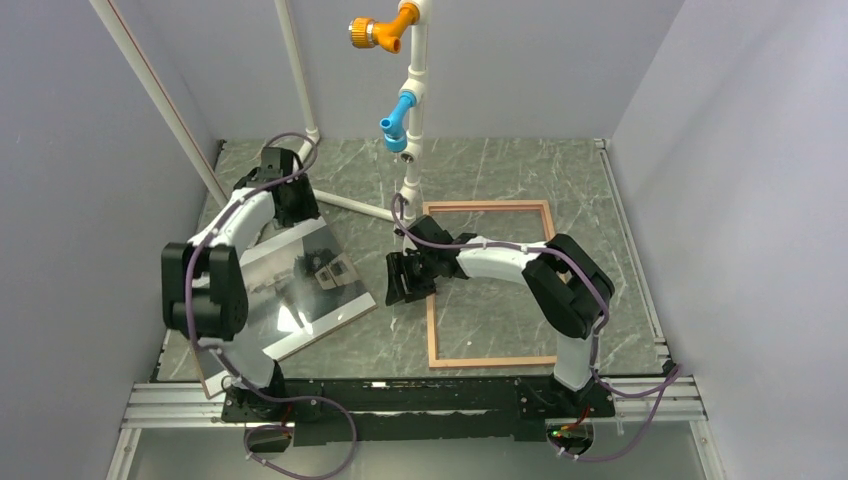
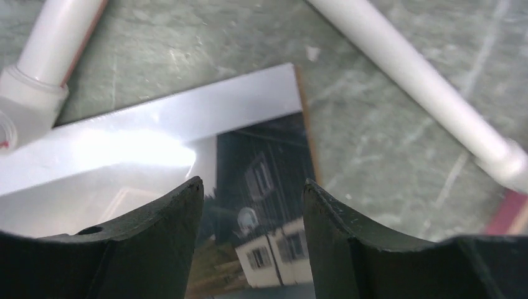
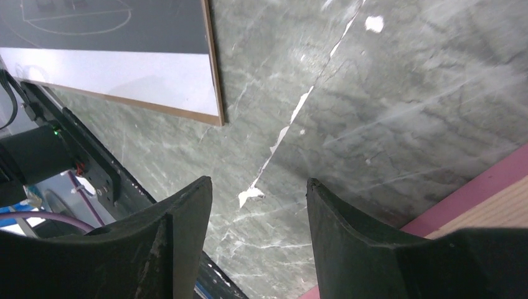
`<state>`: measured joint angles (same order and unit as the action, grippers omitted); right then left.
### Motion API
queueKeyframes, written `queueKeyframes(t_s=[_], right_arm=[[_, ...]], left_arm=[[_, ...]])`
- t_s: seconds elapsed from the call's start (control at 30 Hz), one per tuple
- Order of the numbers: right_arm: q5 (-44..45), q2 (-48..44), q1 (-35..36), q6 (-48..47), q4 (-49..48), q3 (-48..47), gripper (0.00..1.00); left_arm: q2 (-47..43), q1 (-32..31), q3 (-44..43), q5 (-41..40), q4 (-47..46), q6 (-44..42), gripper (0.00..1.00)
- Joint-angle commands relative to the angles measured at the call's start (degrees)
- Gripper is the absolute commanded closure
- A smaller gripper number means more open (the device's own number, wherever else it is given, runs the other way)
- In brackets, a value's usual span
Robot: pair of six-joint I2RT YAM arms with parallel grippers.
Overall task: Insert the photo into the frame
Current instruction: Adjust the photo frame item at the center of the board.
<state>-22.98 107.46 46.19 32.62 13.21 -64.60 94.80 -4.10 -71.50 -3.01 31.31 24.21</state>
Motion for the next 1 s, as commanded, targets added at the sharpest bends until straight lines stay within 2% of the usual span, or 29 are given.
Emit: queueKeyframes(t_s=[0.0,0.1,0.33,0.43,0.7,0.97], right_arm=[[0.77,-3.7,1.44,0.36,-0.48,0.82,0.4],[1.03,-3.91,2.47,0.75,-0.6,1.41,0.4],[1.74,-3.5,4.33,1.35,-0.32,1.2,0.4],[2.14,-3.23,4.51,1.02,0.48,0.73,0.4],[2.53,-3.05,4.75,0.91,1.73,-0.15,0.4],[1.17,-3.0,4.65,1.94,1.7,-1.12,0.4]], left_arm=[[8.11,1.53,-6.31,-5.29,4.12,-2.34,0.37],[14.5,2.58,-11.97,-6.85,7.13,-2.58,0.37],[22.65,5.2,-20.67,-7.49,10.34,-2.65,0.36],[26.47,5.42,-25.65,-8.18,14.39,-4.3,0.35],[32.64,5.42,-30.69,-2.57,18.33,-8.73,0.33],[31.16,4.46,-28.03,5.32,18.95,-10.29,0.36]])
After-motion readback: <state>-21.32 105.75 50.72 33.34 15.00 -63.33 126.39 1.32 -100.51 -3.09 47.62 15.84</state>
